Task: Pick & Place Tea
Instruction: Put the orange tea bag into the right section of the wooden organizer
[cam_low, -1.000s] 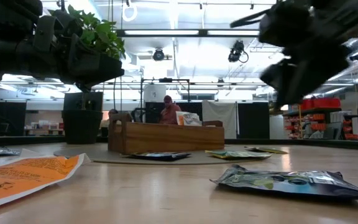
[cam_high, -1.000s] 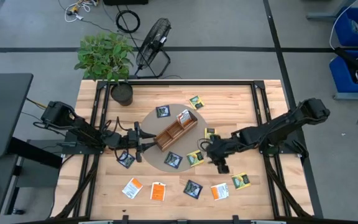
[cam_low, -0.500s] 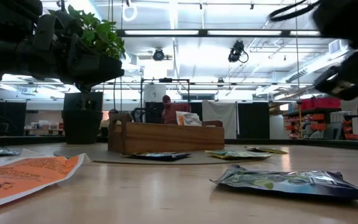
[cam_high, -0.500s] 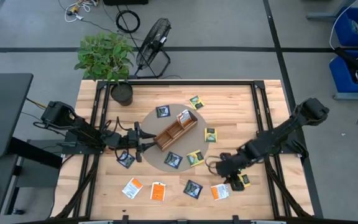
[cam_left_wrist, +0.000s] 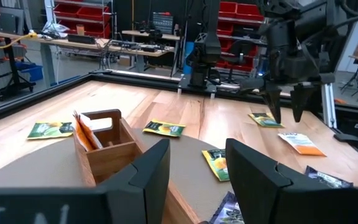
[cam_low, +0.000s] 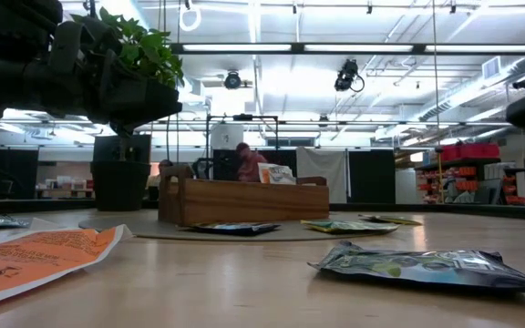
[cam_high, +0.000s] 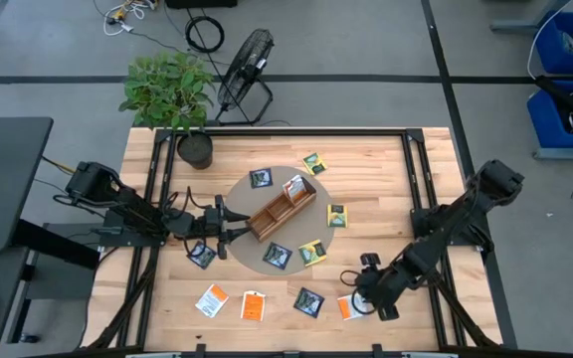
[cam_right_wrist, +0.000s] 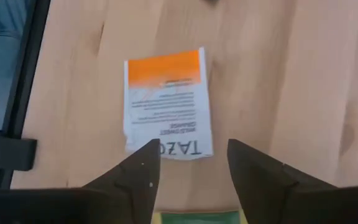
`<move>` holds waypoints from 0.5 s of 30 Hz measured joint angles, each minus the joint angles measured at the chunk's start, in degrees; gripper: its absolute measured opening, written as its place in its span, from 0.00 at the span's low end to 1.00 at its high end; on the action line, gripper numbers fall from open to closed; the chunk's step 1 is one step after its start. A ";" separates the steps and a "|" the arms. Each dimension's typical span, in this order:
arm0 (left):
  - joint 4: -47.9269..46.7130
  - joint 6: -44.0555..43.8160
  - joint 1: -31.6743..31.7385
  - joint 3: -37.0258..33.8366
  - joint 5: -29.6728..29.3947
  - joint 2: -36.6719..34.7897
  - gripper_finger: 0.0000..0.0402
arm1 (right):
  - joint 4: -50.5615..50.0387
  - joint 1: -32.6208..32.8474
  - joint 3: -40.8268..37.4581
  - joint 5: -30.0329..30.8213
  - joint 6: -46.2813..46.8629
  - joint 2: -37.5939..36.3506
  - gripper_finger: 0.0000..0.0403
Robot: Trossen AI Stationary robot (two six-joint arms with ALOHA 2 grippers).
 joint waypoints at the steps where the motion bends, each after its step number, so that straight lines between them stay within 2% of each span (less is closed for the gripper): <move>1: -0.02 -0.22 0.00 -0.01 -0.02 0.00 0.41 | 0.04 0.40 0.00 0.33 0.35 0.28 0.50; 8: 0.00 -0.20 0.00 0.00 -0.01 0.00 0.40 | 4.28 2.31 0.02 2.05 1.94 4.78 0.54; 15: -0.01 -0.20 0.00 -0.02 0.00 0.00 0.41 | 4.17 3.15 0.31 4.66 4.52 9.82 0.54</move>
